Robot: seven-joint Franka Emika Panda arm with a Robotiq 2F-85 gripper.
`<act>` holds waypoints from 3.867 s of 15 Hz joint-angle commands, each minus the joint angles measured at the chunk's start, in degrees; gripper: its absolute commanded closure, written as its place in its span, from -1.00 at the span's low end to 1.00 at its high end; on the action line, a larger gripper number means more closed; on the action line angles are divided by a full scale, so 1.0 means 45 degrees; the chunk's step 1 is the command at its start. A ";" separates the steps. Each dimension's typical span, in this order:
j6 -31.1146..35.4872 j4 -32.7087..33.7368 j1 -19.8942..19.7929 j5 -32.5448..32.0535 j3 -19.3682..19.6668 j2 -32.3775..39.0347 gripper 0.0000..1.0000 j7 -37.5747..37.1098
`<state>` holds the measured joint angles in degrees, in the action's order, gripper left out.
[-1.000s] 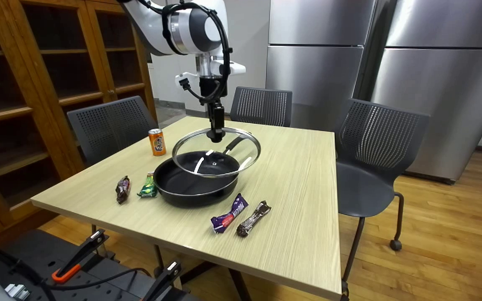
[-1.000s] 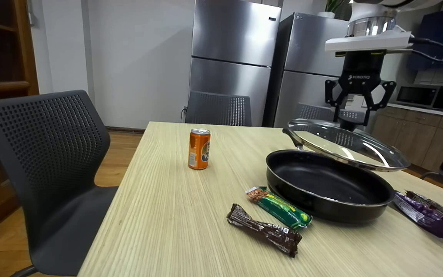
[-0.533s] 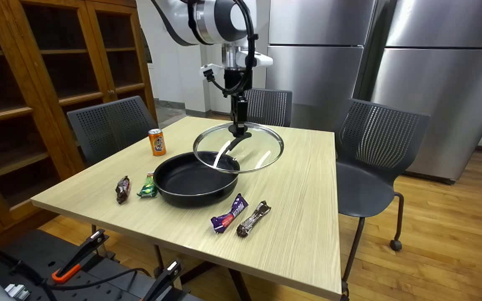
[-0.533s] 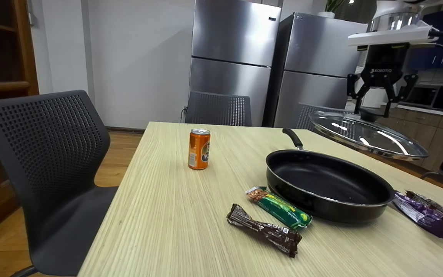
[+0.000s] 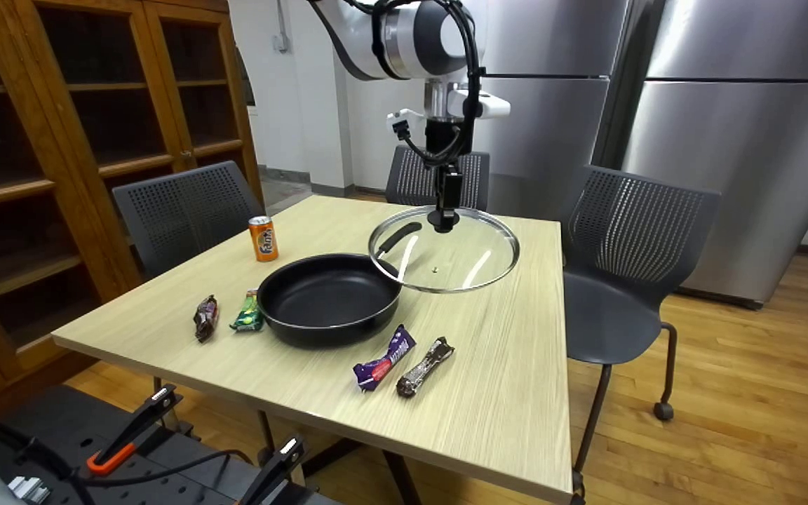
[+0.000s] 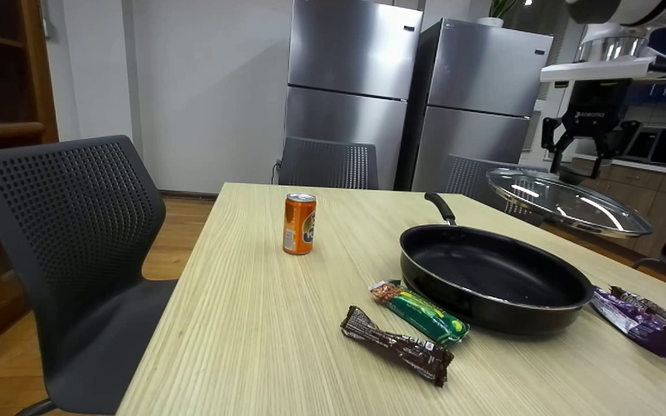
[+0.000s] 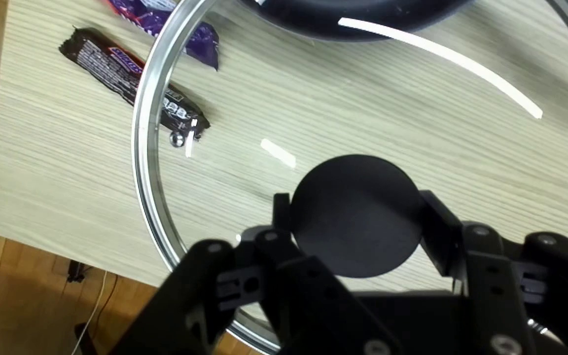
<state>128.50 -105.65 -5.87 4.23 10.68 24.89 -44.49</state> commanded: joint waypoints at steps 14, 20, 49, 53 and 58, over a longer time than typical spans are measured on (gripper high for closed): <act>-0.2020 0.6037 -0.1538 0.1550 0.0034 0.4483 0.24 0.0252; -0.2067 0.7577 -0.1488 0.1706 -0.0040 0.5870 0.24 -0.0098; -0.3279 0.8532 -0.1466 0.1742 -0.0204 0.6001 -1.00 0.0770; -0.2396 0.6224 -0.1213 0.1609 -0.0333 0.3929 -1.00 0.2578; -0.2888 0.6295 -0.1083 0.1543 -0.0116 0.3638 -1.00 0.3593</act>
<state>115.77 -77.78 -10.71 11.11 10.06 41.00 -28.32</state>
